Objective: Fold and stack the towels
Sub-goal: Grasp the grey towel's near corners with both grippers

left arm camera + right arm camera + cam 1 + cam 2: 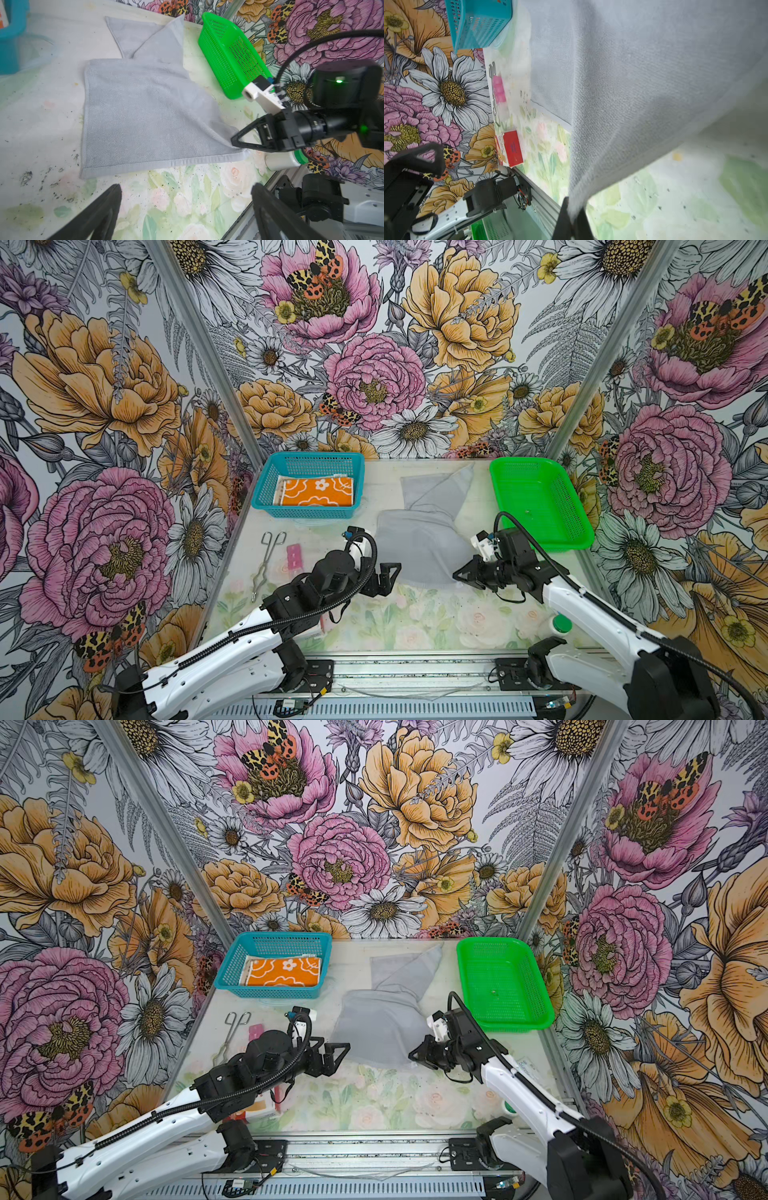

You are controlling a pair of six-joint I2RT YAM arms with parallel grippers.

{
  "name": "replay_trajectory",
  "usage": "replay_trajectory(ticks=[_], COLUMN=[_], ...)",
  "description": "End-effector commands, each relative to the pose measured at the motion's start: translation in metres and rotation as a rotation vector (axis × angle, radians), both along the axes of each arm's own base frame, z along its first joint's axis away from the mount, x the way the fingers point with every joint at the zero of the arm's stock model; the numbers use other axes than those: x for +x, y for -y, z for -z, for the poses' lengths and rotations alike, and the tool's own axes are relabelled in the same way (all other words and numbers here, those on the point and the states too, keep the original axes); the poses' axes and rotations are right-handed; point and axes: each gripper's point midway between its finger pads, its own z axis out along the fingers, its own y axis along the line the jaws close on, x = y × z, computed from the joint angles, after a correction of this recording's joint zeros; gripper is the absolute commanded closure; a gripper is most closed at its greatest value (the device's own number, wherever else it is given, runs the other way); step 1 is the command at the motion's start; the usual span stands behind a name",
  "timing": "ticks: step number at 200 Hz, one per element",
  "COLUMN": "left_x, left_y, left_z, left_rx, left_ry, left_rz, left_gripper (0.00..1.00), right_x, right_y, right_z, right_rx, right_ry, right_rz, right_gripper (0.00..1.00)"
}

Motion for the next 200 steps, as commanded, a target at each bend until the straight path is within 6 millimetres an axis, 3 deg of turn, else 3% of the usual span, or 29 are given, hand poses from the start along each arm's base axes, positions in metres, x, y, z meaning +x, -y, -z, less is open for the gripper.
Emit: replay_trajectory(ticks=[1, 17, 38, 55, 78, 117, 151, 200], left_x=[0.003, 0.007, 0.003, -0.006, -0.016, -0.004, 0.000, 0.001], left_y=[-0.001, -0.006, -0.023, -0.025, -0.026, -0.042, -0.036, -0.029], left_z=[0.035, 0.069, 0.111, 0.128, 0.136, 0.151, 0.162, 0.174], left_rx=[0.073, 0.163, 0.325, 0.378, 0.369, 0.392, 0.407, 0.415], left_ry=[-0.110, -0.222, -0.369, -0.446, -0.490, -0.501, -0.529, -0.551], left_rz=[-0.027, -0.069, -0.127, -0.107, -0.105, -0.158, -0.123, -0.101], left_gripper=[0.01, 0.02, 0.16, 0.32, 0.43, 0.45, 0.51, 0.51], right_x=[-0.019, -0.037, -0.045, -0.047, -0.044, -0.040, -0.040, -0.041], right_y=[0.014, 0.026, 0.030, 0.032, 0.031, 0.030, 0.031, 0.031], right_z=[0.000, 0.000, 0.008, 0.019, 0.021, 0.022, 0.025, 0.028], right_rx=[-0.022, -0.048, -0.032, -0.057, -0.086, -0.112, -0.120, -0.125], right_ry=[-0.009, -0.004, -0.009, -0.038, -0.041, -0.045, -0.049, -0.054], right_rz=[0.087, 0.118, 0.141, 0.142, 0.127, 0.101, 0.103, 0.098], right_gripper=[1.00, 1.00, 1.00, 1.00, 1.00, 1.00, 1.00, 1.00])
